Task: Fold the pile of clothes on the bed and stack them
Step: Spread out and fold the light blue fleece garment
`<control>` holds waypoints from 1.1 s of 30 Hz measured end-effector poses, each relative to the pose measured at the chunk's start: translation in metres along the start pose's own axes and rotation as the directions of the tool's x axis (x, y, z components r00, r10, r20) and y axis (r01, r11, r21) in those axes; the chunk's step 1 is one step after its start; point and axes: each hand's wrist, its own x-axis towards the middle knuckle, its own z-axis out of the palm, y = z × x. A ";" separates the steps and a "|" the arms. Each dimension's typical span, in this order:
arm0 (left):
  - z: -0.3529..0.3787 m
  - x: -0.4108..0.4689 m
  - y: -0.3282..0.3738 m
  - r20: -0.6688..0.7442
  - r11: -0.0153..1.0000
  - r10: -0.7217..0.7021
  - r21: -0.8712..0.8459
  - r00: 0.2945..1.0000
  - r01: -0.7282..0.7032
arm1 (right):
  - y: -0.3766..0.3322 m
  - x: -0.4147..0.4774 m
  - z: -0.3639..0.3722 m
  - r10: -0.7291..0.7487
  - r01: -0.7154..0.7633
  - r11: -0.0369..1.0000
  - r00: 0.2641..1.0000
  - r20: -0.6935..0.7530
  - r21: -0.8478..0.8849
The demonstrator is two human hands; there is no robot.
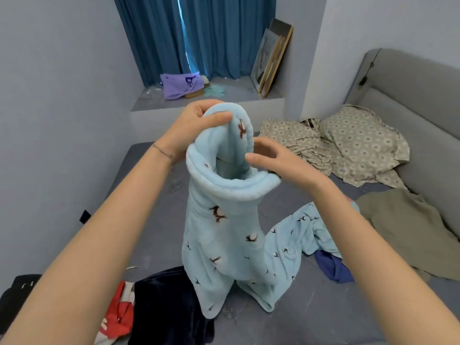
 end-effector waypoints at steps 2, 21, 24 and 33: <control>-0.001 0.005 0.006 0.042 0.999 0.033 -0.002 0.999 -0.033 | -0.002 -0.001 0.004 -0.024 0.025 0.995 1.000 -0.009 0.095; 0.011 0.009 -0.133 0.001 0.771 -0.538 0.406 0.843 0.491 | 0.061 0.029 0.008 0.355 -0.149 0.873 0.846 -0.398 0.464; 0.026 -0.016 -0.155 0.003 0.623 -0.741 0.376 0.671 0.686 | 0.069 0.029 -0.004 0.436 -0.140 0.820 0.781 -0.448 0.555; 0.064 -0.027 -0.180 -0.166 0.734 -0.641 -0.421 0.750 0.533 | 0.096 0.014 0.001 0.554 -0.253 0.589 0.818 -0.155 0.767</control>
